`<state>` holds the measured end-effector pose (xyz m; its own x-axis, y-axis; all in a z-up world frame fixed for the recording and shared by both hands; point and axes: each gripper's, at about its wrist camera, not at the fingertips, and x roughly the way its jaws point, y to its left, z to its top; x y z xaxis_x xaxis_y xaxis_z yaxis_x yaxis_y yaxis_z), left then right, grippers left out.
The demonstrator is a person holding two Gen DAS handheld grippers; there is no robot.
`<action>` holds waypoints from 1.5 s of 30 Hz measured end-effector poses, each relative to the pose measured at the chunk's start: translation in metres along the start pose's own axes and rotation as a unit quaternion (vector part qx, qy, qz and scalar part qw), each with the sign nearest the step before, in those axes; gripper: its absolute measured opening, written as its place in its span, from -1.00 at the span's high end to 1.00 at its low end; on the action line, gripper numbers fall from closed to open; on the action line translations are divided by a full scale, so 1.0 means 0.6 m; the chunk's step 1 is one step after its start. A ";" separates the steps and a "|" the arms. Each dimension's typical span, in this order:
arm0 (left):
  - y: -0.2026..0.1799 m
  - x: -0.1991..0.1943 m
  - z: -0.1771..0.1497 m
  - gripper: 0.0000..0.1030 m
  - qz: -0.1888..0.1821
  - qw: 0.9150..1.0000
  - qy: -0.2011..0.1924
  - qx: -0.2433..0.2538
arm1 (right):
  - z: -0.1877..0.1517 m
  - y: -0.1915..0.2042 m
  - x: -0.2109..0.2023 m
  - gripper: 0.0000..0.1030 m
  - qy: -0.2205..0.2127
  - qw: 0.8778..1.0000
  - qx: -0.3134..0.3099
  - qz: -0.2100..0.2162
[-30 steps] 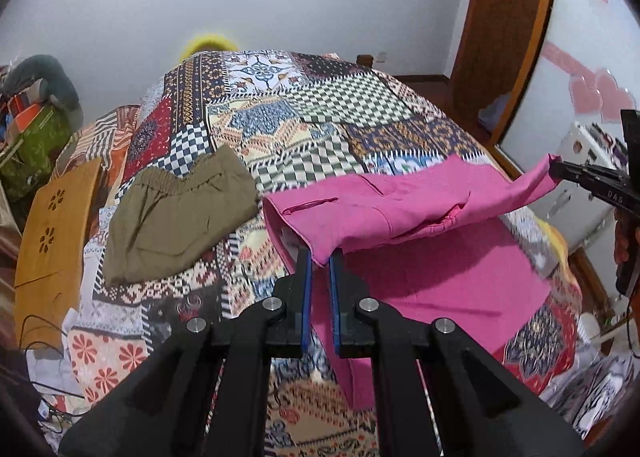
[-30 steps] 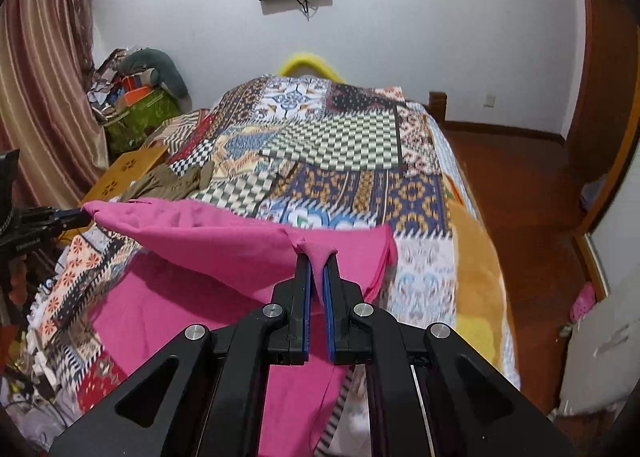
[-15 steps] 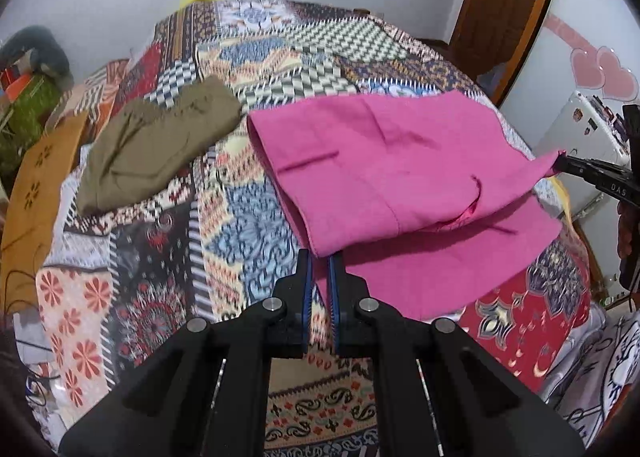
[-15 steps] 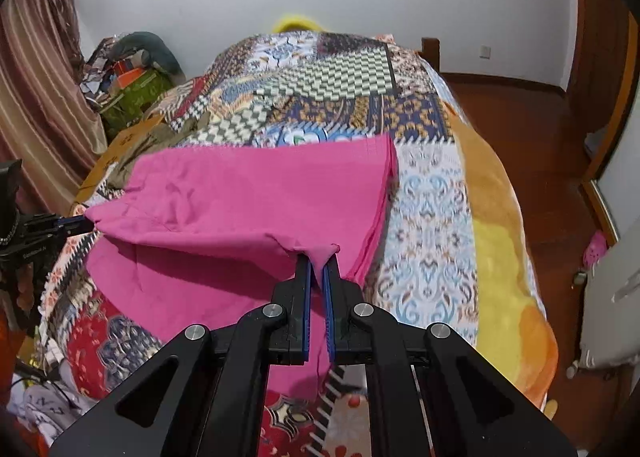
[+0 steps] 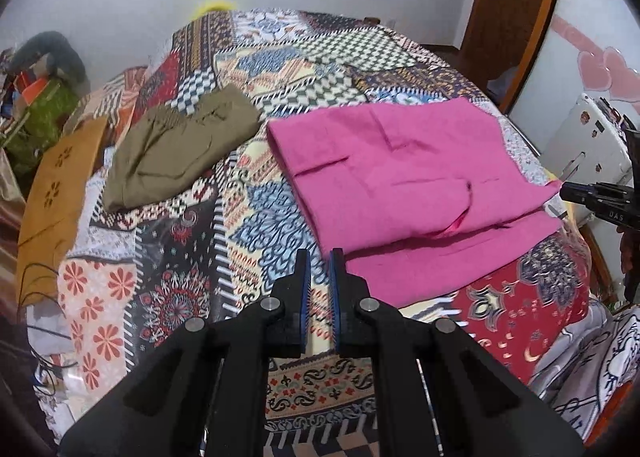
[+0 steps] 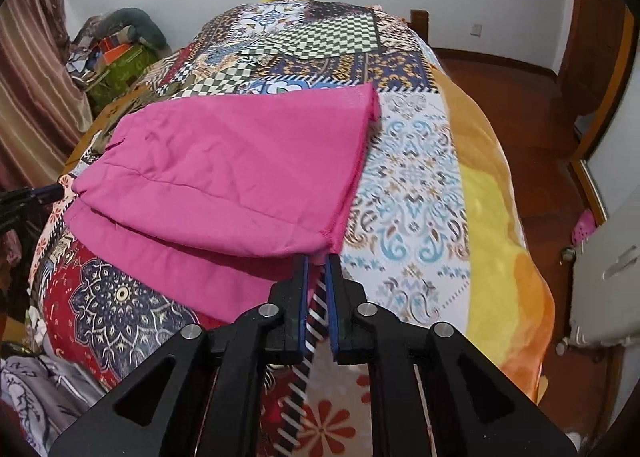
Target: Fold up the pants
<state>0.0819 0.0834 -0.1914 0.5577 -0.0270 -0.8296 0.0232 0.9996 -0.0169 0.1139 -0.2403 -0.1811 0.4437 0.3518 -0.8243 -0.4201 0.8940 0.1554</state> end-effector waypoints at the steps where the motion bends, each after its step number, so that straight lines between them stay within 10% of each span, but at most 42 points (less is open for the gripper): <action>1: -0.007 -0.004 0.004 0.83 -0.002 1.000 -0.002 0.006 | -0.001 0.000 -0.006 0.63 -0.004 1.000 -0.001 -0.004; 17: -0.134 0.029 0.030 0.00 -0.023 0.992 0.019 0.125 | 0.061 0.094 -0.029 0.31 -0.046 0.994 -0.090 0.043; 41: -0.133 0.062 0.084 -0.06 -0.045 0.989 0.020 0.137 | 0.060 0.193 0.064 0.14 0.001 0.980 -0.169 0.105; 45: -0.147 0.066 0.073 -0.06 -0.053 0.987 0.027 0.150 | 0.072 0.185 0.067 0.56 -0.008 0.981 -0.153 0.116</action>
<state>0.1381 -0.0061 -0.1982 0.4933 -0.1233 -0.8611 0.3281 0.9432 0.0529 0.1193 -0.1147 -0.1733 0.3193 0.5428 -0.7768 -0.7290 0.6644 0.1647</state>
